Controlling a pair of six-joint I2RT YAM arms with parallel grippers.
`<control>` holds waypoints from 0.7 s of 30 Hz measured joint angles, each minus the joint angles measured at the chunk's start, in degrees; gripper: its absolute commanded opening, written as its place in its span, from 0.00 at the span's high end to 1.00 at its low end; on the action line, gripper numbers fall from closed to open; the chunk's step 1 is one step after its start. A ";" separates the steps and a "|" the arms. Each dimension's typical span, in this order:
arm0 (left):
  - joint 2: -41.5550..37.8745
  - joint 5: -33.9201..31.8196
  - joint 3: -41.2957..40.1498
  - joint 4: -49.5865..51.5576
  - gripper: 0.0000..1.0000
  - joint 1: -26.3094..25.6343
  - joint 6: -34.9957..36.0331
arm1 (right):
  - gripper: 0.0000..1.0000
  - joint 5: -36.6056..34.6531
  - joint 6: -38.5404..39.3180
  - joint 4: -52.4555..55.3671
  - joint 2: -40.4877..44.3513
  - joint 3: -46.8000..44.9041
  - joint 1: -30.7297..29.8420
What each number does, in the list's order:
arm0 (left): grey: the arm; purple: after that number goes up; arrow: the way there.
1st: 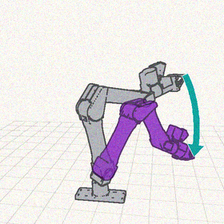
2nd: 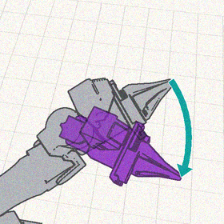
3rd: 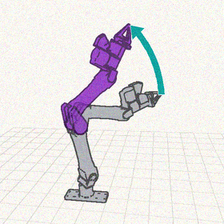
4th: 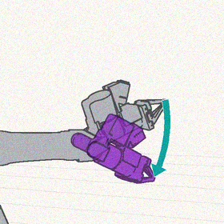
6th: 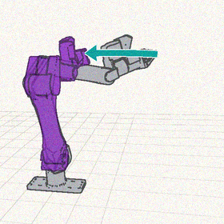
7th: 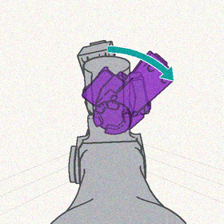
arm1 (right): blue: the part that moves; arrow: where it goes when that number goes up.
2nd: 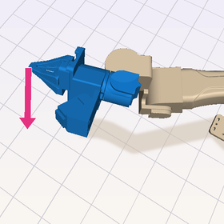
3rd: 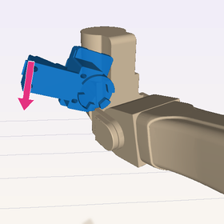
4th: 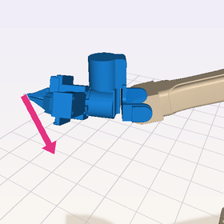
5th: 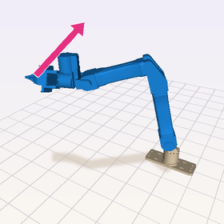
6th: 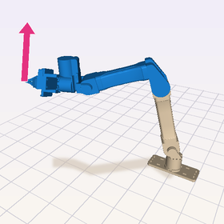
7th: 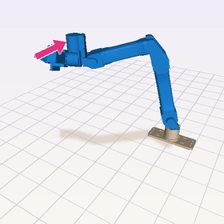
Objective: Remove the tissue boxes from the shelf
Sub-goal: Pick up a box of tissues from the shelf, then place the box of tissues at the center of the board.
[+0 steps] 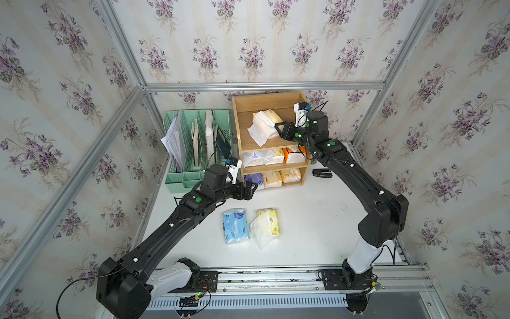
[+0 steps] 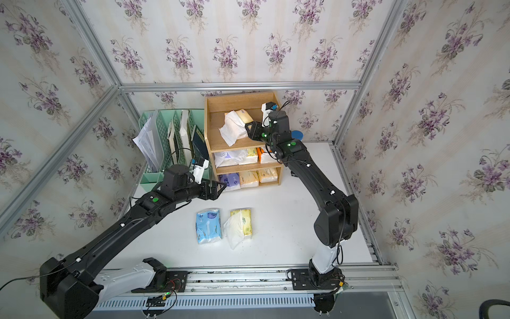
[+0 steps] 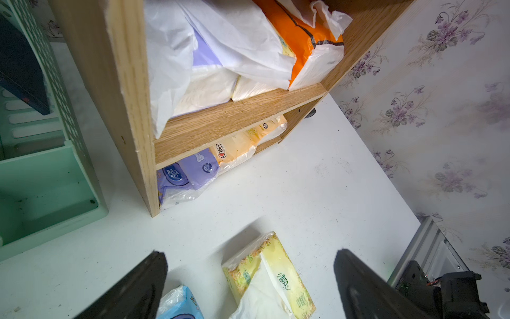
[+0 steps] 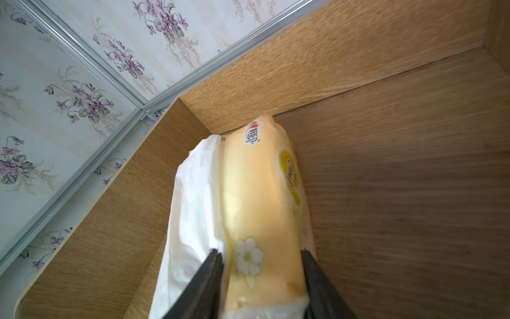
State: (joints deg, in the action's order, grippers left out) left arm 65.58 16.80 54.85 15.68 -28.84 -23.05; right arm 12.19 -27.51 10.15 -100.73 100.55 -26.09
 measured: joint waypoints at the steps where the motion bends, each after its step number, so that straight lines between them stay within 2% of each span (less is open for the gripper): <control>1: -0.02 0.00 0.02 0.00 0.01 -0.07 -0.13 | 0.75 0.07 -0.02 -0.13 0.24 -0.24 0.00; 7: -0.61 -0.33 0.24 0.13 0.01 -0.52 -0.15 | 0.92 0.26 -0.83 -0.04 2.16 -0.61 -0.15; 10: -1.73 -1.31 0.52 1.09 0.01 -0.74 -0.26 | 0.97 0.42 -1.11 -0.04 4.04 -0.94 -0.15; 21: -8.46 -3.56 0.44 1.60 0.01 -1.62 -2.99 | 1.00 -1.73 -2.56 -1.07 18.16 -9.81 -0.15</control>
State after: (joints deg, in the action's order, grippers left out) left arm 57.12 13.23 55.29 17.28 -30.46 -26.04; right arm 10.46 -30.06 9.08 -82.56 90.74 -26.24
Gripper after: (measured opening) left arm 0.988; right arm 0.108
